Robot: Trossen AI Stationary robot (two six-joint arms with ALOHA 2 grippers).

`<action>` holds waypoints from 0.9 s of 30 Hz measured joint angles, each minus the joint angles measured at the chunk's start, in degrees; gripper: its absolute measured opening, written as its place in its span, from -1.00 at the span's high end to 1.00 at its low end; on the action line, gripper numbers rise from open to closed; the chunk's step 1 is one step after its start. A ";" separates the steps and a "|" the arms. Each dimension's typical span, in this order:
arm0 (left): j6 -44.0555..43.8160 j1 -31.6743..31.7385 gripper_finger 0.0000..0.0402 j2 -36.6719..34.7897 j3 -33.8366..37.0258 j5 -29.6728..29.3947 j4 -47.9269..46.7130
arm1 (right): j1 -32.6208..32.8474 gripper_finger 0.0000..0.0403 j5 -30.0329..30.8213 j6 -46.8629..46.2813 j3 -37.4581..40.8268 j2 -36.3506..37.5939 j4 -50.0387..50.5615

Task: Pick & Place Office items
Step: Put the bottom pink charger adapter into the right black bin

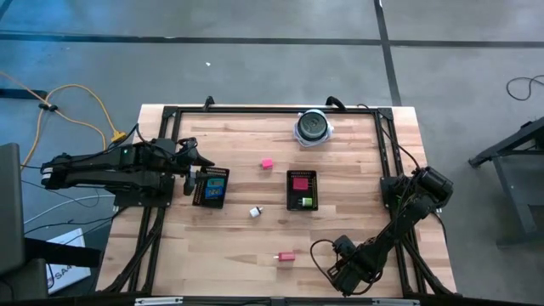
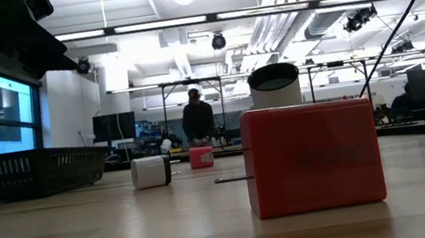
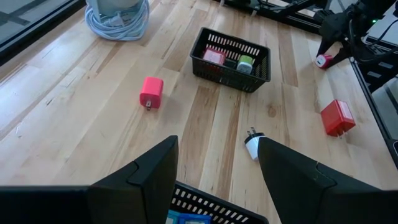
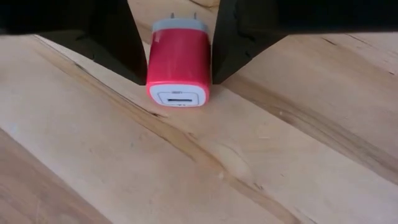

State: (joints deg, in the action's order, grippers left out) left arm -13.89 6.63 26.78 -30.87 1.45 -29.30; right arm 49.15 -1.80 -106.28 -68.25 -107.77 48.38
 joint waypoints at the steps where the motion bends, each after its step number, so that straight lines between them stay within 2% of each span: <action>1: -0.02 0.00 -0.07 0.00 0.00 0.00 0.02 | 0.00 0.21 0.00 0.00 0.00 0.00 0.02; 8: -0.02 -0.02 -0.07 0.00 0.00 0.00 0.02 | 0.00 0.36 -0.02 0.02 0.00 0.02 0.08; 16: -0.01 0.00 -0.07 0.00 0.00 0.00 0.00 | 0.00 0.31 0.01 0.18 0.00 0.02 0.32; 27: -0.02 0.00 -0.07 0.00 0.00 0.00 0.00 | -0.41 0.37 0.14 3.11 0.00 0.04 0.30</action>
State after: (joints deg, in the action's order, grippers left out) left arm -13.91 6.63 26.79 -30.87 1.45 -29.30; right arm 48.73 -1.66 -103.17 -68.25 -107.72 48.69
